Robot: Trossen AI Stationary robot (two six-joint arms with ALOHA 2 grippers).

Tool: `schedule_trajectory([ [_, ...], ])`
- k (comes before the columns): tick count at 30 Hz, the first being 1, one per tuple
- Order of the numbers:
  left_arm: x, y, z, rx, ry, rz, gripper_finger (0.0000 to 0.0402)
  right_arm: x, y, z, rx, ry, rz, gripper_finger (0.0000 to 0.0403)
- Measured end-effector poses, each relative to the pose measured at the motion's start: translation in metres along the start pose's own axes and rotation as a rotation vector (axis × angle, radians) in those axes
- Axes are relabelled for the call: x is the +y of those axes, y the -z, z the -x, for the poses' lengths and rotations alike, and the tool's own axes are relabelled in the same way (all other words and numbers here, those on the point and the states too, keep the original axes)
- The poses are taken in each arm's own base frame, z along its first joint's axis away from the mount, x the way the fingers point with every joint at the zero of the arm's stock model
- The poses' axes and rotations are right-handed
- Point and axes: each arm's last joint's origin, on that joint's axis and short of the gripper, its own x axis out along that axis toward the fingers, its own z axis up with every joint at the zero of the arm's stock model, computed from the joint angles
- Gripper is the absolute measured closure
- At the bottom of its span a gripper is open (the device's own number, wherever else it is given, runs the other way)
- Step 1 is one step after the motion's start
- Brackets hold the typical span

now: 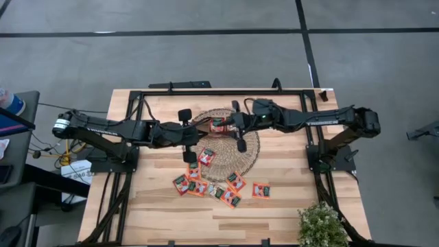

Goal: Pick & Place Tea
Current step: Put the left top red tea bag into the middle section of the wooden organizer

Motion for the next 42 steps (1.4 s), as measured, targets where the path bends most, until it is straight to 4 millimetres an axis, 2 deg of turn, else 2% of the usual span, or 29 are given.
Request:
schedule_trajectory([
  [5, 0.0, 0.0, 0.0, 0.004, -0.006, -0.001, 0.0401, -0.003, 0.009, -0.021, 0.066, -0.019, -0.016, 0.0312],
  [9, 0.0, 0.002, 0.0, 0.022, -0.006, 0.001, 0.0401, -0.006, 0.008, -0.032, 0.103, -0.029, -0.018, 0.0352],
  [15, -0.001, 0.004, 0.0, 0.045, -0.005, 0.001, 0.0401, -0.009, -0.003, -0.031, 0.112, -0.035, -0.02, 0.0398],
  [20, 0.0, 0.004, 0.0, 0.037, -0.001, 0.004, 0.0401, -0.009, -0.009, -0.027, 0.129, -0.081, -0.03, 0.0401],
  [28, -0.001, 0.005, 0.0, 0.049, -0.004, 0.001, 0.0401, -0.013, -0.007, -0.024, 0.156, -0.102, -0.056, 0.0402],
  [33, 0.002, 0.011, 0.003, 0.126, -0.169, 0.012, 0.0401, -0.03, 0.002, -0.018, 0.21, -0.063, -0.12, 0.0402],
  [37, 0.004, 0.016, 0.007, 0.169, -0.202, 0.044, 0.0401, -0.043, 0.015, -0.014, 0.196, -0.014, -0.149, 0.0403],
  [40, 0.015, 0.015, 0.02, 0.142, -0.218, 0.098, 0.0401, -0.055, 0.031, -0.011, 0.151, 0.041, -0.184, 0.0403],
  [42, 0.027, 0.014, 0.035, 0.106, -0.209, 0.152, 0.0401, -0.062, 0.049, -0.011, 0.115, 0.084, -0.222, 0.0403],
])
